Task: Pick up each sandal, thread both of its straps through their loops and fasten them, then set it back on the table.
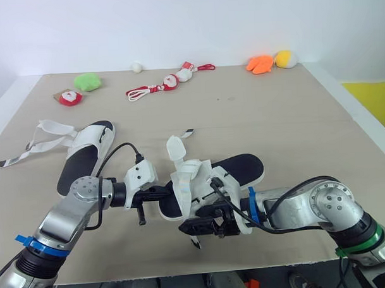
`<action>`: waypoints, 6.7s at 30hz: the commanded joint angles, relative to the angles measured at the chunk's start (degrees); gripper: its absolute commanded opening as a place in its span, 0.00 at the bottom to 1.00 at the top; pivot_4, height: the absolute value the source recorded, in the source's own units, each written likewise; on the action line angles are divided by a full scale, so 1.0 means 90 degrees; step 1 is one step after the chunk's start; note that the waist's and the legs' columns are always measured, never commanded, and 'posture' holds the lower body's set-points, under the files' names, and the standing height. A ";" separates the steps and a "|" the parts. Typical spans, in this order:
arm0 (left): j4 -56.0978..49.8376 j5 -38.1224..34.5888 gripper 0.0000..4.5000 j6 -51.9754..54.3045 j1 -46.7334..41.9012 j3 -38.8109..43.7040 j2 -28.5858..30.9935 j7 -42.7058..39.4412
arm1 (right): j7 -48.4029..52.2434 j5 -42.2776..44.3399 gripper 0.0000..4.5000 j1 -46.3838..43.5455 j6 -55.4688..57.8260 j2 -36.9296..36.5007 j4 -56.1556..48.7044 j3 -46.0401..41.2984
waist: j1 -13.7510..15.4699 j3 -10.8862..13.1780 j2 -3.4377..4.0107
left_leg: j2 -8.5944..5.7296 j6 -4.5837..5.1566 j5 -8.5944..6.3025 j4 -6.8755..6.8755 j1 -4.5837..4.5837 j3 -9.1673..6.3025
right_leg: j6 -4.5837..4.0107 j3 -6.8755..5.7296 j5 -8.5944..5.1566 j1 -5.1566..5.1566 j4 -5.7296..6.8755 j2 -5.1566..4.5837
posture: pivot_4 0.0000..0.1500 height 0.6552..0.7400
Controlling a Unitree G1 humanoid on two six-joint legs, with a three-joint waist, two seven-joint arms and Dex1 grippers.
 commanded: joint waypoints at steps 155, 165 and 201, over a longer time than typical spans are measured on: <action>0.0209 0.0329 0.00 -0.0022 0.0176 -0.0233 -0.0407 0.0437 | 0.8062 -0.6945 0.01 -0.3121 0.1829 0.0656 0.3111 -0.0832 | 0.0030 -0.0001 0.0008 | -0.0012 0.0012 0.0002 -0.0018 -0.0034 -0.0003 | 0.0016 -0.0003 -0.0002 -0.0029 -0.0004 -0.0004 | 1.00 1.00; 0.0180 0.0318 0.00 -0.0014 0.0203 -0.0225 -0.0405 0.0457 | 0.8997 -0.6837 0.01 -0.2910 0.1996 0.0343 0.2246 -0.0656 | 0.0032 -0.0001 0.0008 | -0.0011 0.0011 0.0001 -0.0019 -0.0034 -0.0004 | 0.0020 -0.0005 -0.0001 -0.0028 -0.0004 -0.0004 | 1.00 1.00; 0.0136 0.0299 0.00 -0.0004 0.0268 -0.0251 -0.0445 0.0563 | 0.9142 -0.7198 0.01 -0.3424 0.2509 0.0696 0.2874 -0.0236 | 0.0033 -0.0002 0.0009 | -0.0012 0.0010 0.0001 -0.0014 -0.0032 -0.0005 | 0.0017 -0.0007 -0.0002 -0.0027 -0.0004 -0.0006 | 1.00 1.00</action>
